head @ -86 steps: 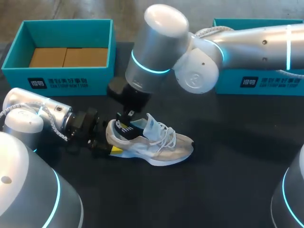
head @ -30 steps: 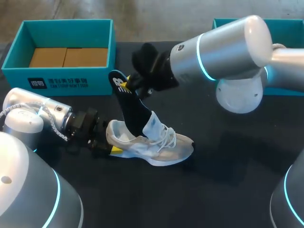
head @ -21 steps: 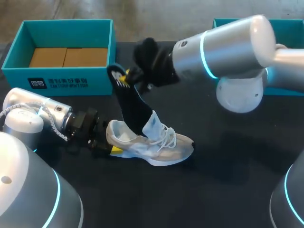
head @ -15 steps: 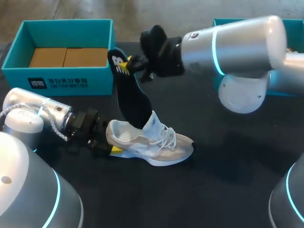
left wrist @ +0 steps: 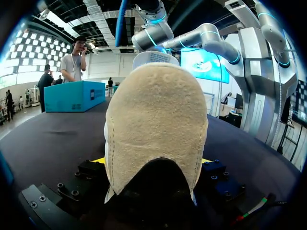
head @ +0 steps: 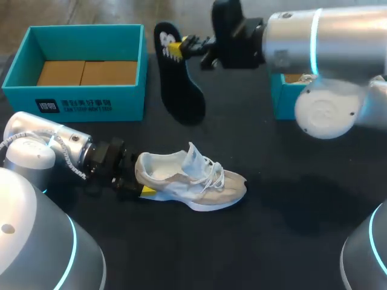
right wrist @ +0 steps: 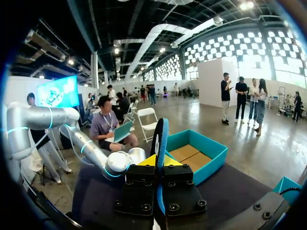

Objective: Take the shoe out of the shoebox, open the shoe tongue, remove and reinsert the insole, then place the shoe into the shoebox

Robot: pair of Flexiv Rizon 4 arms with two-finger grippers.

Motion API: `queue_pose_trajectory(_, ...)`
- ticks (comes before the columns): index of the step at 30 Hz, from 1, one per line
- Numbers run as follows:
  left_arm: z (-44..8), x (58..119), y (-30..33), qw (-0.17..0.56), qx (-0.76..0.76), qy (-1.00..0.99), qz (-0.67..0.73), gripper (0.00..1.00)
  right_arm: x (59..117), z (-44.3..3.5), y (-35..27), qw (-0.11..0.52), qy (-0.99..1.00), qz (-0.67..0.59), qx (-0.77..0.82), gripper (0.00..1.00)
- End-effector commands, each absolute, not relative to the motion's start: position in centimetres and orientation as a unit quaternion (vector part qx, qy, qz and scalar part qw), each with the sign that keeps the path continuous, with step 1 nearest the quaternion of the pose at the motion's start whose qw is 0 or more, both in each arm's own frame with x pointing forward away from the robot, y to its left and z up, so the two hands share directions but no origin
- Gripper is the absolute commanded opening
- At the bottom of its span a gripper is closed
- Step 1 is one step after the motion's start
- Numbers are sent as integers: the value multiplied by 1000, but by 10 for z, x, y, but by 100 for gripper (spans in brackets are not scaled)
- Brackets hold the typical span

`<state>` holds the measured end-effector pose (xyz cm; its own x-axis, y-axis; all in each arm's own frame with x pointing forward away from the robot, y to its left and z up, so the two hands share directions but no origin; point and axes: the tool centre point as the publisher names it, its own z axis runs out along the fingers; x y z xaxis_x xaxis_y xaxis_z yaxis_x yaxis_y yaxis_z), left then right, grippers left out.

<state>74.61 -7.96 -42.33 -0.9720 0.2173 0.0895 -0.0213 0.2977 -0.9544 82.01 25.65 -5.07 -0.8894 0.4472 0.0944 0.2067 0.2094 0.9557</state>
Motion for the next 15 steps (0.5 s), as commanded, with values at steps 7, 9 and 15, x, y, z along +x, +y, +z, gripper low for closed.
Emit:
queue_pose_trajectory(7,-425,746,-81,101,-61,-799,589,0,818,-15,195,84,777,582,225,0)
queue_pose_trajectory(9,-425,746,-81,101,-61,-799,589,0,818,-8,186,84,779,578,230,0)
queue_pose_trajectory(15,-425,746,-81,101,-61,-799,589,0,815,13,159,82,782,570,239,0)
